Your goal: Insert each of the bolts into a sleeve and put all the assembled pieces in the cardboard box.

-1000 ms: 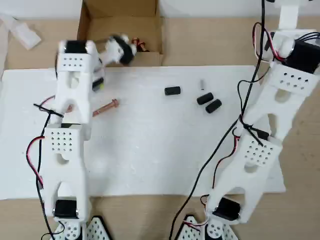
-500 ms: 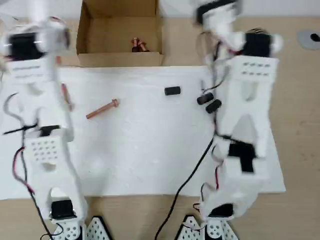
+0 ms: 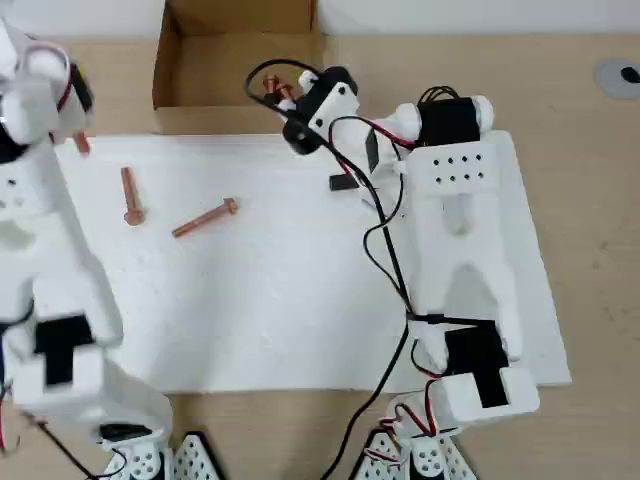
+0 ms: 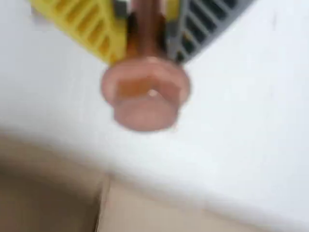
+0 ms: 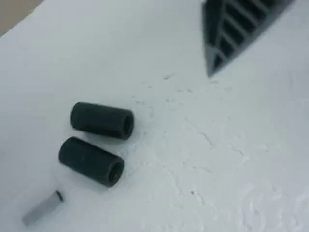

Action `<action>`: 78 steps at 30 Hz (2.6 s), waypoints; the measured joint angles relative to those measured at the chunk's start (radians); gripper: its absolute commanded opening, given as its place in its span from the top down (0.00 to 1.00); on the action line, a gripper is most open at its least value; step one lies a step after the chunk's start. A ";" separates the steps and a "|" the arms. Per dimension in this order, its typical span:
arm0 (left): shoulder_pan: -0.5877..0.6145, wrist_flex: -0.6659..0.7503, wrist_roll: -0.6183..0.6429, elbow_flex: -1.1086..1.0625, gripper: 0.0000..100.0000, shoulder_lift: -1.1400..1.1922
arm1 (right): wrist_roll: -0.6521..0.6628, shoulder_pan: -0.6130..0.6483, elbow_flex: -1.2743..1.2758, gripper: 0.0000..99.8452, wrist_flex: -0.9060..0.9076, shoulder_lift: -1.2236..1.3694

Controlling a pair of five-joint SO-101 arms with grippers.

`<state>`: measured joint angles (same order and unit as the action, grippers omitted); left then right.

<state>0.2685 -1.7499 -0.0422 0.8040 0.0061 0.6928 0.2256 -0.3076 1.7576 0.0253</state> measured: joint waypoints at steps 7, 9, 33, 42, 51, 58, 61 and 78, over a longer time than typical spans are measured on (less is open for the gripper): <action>-0.018 0.095 0.005 -0.574 0.99 -0.416 | 0.133 0.000 0.000 0.63 -0.015 0.132; -0.018 0.173 0.006 -0.709 0.99 -0.535 | 0.143 0.000 -0.026 0.63 -0.026 0.219; -0.018 0.522 -0.025 -1.757 0.99 -1.715 | 0.224 0.037 -0.738 0.63 0.008 0.939; -0.018 0.522 -0.051 -1.788 0.99 -1.821 | 0.273 0.037 -0.732 0.63 0.008 0.977; -0.018 0.522 -0.051 -1.788 0.99 -1.821 | 0.275 0.107 -0.730 0.70 0.008 1.010; -0.018 0.486 -0.057 -1.788 0.99 -1.821 | 0.275 0.109 -0.752 0.72 0.006 1.019; -0.018 0.485 -0.060 -1.788 0.99 -1.821 | 0.275 0.103 -0.776 0.68 0.009 1.022; -0.018 0.485 -0.066 -1.788 0.99 -1.821 | 0.275 0.075 -0.717 0.65 0.009 0.937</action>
<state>0.2501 -1.2651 -0.1082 -0.9835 -1.8151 0.9674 0.3007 -1.0242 1.7668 0.9628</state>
